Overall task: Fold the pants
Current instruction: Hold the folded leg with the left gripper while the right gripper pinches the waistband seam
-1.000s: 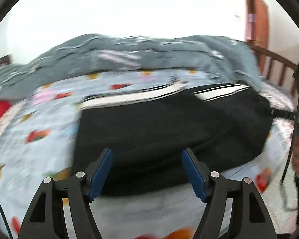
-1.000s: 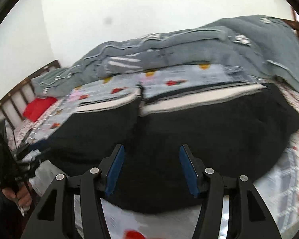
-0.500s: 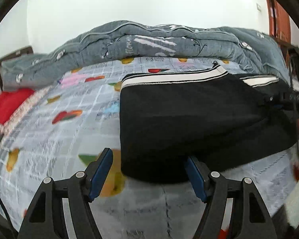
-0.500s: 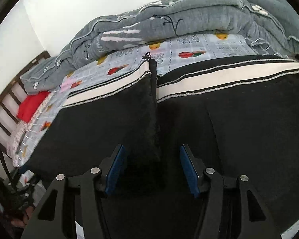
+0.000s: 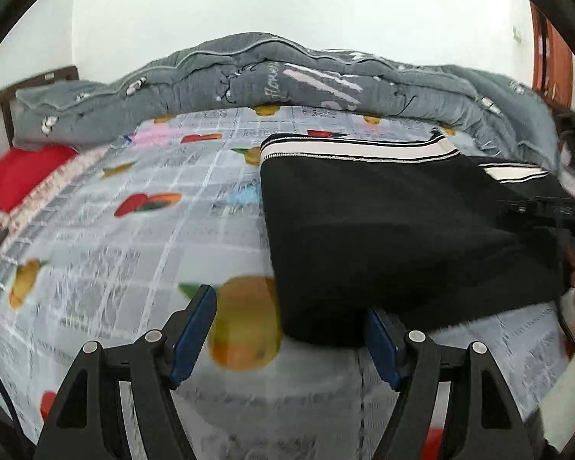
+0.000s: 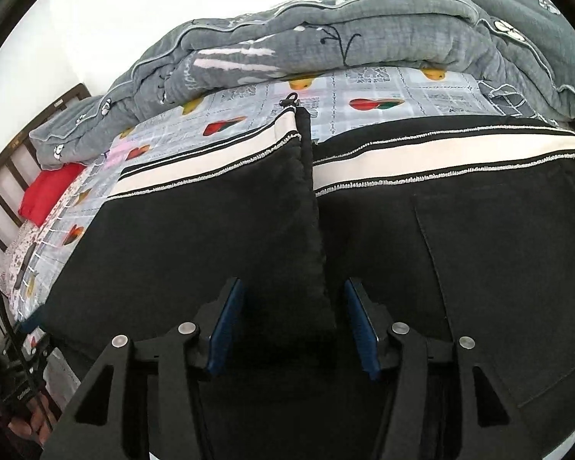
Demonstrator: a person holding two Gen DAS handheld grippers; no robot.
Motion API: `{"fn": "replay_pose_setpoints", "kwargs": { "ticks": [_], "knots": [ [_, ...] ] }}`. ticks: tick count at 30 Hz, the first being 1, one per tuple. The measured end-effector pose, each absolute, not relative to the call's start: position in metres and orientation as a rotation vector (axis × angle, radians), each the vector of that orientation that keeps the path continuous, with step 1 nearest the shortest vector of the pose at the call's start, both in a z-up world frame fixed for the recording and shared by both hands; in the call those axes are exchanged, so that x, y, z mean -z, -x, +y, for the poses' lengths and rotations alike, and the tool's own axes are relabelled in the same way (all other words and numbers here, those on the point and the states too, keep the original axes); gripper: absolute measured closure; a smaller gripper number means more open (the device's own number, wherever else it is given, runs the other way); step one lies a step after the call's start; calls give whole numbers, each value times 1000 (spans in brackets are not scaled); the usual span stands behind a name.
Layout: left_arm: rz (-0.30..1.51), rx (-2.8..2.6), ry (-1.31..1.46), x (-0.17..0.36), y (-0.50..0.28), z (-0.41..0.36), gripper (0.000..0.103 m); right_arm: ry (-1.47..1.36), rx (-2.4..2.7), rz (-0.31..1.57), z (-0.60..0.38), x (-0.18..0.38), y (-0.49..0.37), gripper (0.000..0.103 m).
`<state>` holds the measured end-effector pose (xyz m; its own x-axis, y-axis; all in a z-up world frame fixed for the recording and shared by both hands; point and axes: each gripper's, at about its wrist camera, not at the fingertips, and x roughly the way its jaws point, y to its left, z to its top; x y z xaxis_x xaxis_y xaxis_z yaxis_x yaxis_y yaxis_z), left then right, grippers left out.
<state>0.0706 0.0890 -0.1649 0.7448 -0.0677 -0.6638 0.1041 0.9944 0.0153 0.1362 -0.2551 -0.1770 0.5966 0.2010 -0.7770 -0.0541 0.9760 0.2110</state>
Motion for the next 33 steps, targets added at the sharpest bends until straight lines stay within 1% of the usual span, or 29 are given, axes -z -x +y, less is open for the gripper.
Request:
{"fn": "replay_pose_setpoints", "kwargs": {
  "ticks": [3,6,11,16,21,22,23,24,25,26,29,33],
  "knots": [
    [755,63,-52,172,-81,89,30,-139,-166,921,-254,177,-136,48],
    [743,74,5,174,-70,104,27,-104,-208,915,-259,180,-135,51],
    [734,83,21,176,-63,110,26,-204,-259,943,-274,176,-130,56],
    [733,80,35,177,-63,111,26,-283,-270,985,-283,177,-121,57],
    [723,70,51,179,-61,108,26,-222,-232,967,-268,181,-122,56],
    [721,67,46,179,-60,107,26,-206,-227,962,-265,181,-124,62],
    [718,65,41,179,-59,106,26,-181,-209,951,-261,181,-128,71],
    [718,66,38,179,-59,107,26,-176,-193,936,-260,181,-130,75],
    [717,66,32,180,-60,108,24,-182,-192,929,-262,180,-131,82],
    [717,67,27,180,-60,109,24,-191,-200,917,-263,176,-130,85],
    [713,83,16,181,-59,112,22,-199,-232,844,-266,152,-111,88],
    [710,87,4,181,-59,113,20,-190,-266,783,-264,132,-78,89]
  ]
}}
